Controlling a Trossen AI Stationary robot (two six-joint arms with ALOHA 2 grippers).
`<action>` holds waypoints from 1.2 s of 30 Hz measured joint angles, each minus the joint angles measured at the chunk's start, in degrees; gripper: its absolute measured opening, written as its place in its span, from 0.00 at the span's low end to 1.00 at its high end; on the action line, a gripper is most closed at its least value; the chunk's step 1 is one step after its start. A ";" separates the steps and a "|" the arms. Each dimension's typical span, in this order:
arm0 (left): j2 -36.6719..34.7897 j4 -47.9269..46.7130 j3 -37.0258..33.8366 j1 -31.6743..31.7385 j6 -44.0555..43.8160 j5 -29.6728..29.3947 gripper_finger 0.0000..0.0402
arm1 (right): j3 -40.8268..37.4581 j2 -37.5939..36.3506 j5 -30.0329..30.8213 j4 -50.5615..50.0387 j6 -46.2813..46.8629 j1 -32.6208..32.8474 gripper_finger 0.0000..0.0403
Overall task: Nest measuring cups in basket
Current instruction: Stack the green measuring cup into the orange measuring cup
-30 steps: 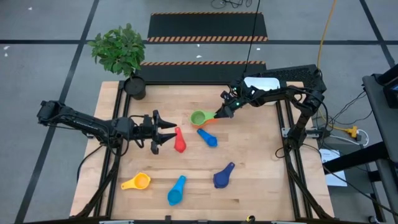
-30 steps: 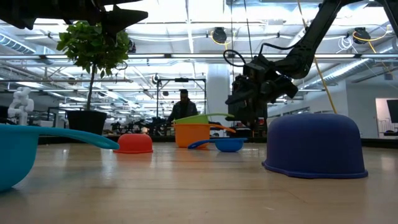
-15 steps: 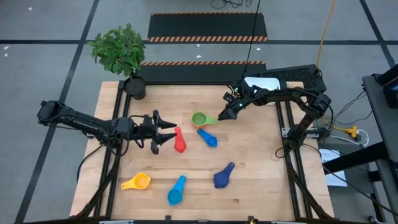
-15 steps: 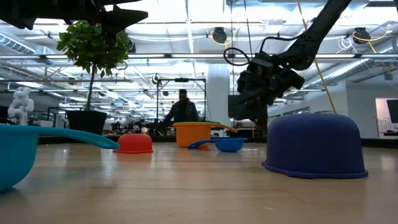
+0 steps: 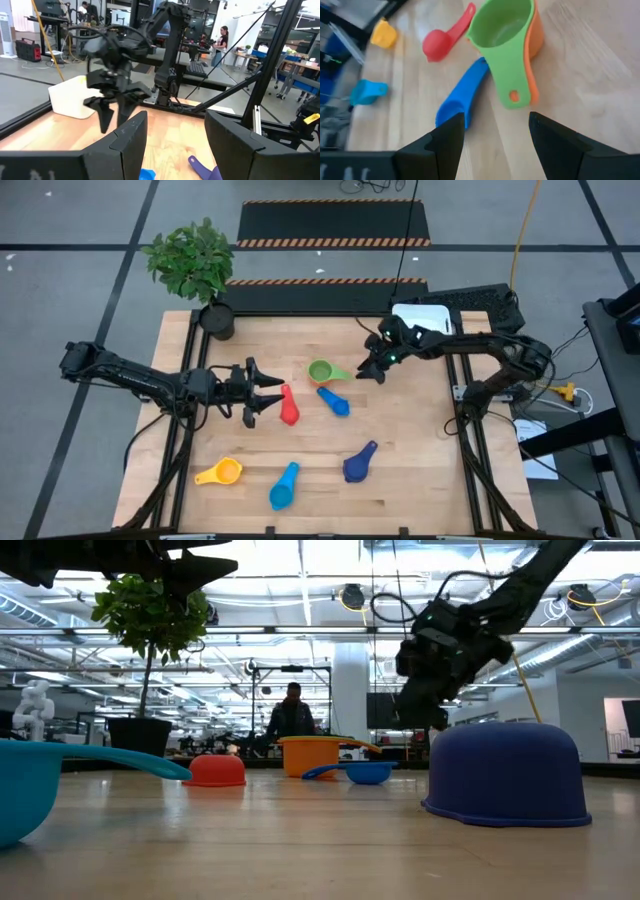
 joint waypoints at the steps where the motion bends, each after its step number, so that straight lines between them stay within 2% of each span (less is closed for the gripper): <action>1: 0.00 0.00 0.00 0.00 0.00 0.00 0.50 | -0.93 -1.07 2.35 0.65 -0.02 0.93 0.53; 7: 0.00 0.18 0.00 0.02 -0.04 -0.40 0.50 | -4.72 -5.69 19.94 1.00 -8.49 7.65 0.53; 10: 0.00 0.28 0.00 0.02 -0.22 -1.38 0.50 | -4.82 -5.80 24.54 2.57 -12.13 11.44 0.55; 14: 0.00 0.29 0.00 0.02 -0.63 -1.66 0.50 | -4.77 -4.17 30.16 8.66 -14.98 16.54 0.65; 19: -0.02 0.37 0.00 0.02 -0.66 -1.92 0.50 | -4.77 -0.62 40.78 12.66 -21.80 20.64 0.77; 22: 0.00 0.41 0.00 0.02 -0.68 -1.92 0.50 | -4.77 1.78 42.19 15.79 -20.22 20.83 0.81; 28: 0.00 0.48 0.00 0.02 -0.70 -1.92 0.50 | -4.53 4.54 39.13 17.66 -15.38 19.17 0.82; 31: 0.00 0.48 0.01 0.02 -0.72 -1.92 0.50 | -4.45 4.71 35.54 17.81 -13.06 17.46 0.82; 36: 0.00 0.56 0.00 0.02 -0.81 -1.92 0.50 | -4.45 4.71 33.08 17.83 -13.20 15.01 0.82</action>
